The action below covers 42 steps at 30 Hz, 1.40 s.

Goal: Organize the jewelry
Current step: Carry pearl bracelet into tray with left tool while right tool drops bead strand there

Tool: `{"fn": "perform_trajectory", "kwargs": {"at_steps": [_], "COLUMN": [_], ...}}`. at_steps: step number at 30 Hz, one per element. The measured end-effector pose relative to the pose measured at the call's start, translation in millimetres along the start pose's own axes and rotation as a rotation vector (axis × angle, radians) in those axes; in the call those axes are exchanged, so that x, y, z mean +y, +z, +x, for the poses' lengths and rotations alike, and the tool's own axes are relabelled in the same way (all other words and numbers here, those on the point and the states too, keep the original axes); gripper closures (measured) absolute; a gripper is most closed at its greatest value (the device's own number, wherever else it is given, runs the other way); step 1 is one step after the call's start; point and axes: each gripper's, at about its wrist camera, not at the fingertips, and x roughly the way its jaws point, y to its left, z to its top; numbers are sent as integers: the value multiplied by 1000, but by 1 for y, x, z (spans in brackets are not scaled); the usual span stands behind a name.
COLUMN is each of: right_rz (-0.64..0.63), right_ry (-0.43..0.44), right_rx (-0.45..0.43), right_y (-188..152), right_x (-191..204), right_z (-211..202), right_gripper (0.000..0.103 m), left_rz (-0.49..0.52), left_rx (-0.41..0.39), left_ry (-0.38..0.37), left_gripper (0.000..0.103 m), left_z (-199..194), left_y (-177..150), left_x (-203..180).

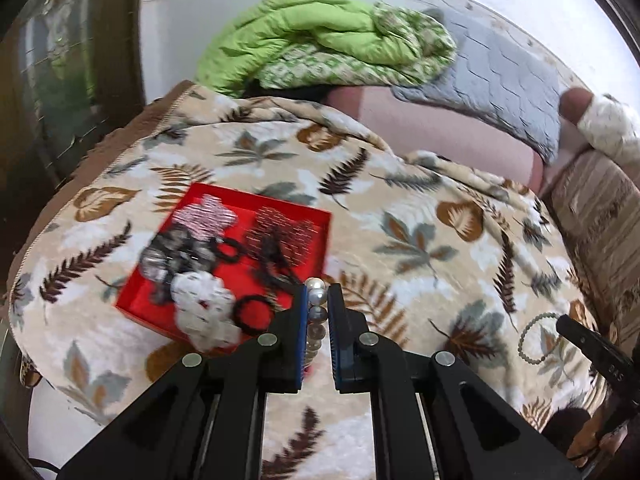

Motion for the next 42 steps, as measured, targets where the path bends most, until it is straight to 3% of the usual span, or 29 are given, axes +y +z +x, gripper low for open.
{"fn": "perform_trajectory", "kwargs": {"at_steps": [10, 22, 31, 42], "right_rz": [-137, -292, -284, -278], "right_ry": [84, 148, 213, 217], "right_rx": [82, 190, 279, 394], "right_y": [22, 35, 29, 1], "right_x": [82, 180, 212, 220], "right_z": [53, 146, 209, 273], "right_gripper": [96, 96, 95, 95], "left_rz": [-31, -71, -11, 13], "left_rx": [24, 104, 176, 219], "left_ry": [75, 58, 15, 27], "left_gripper": [94, 94, 94, 93], "left_z": [27, 116, 178, 217], "left_y": [29, 73, 104, 100], "left_x": [61, 94, 93, 99]}}
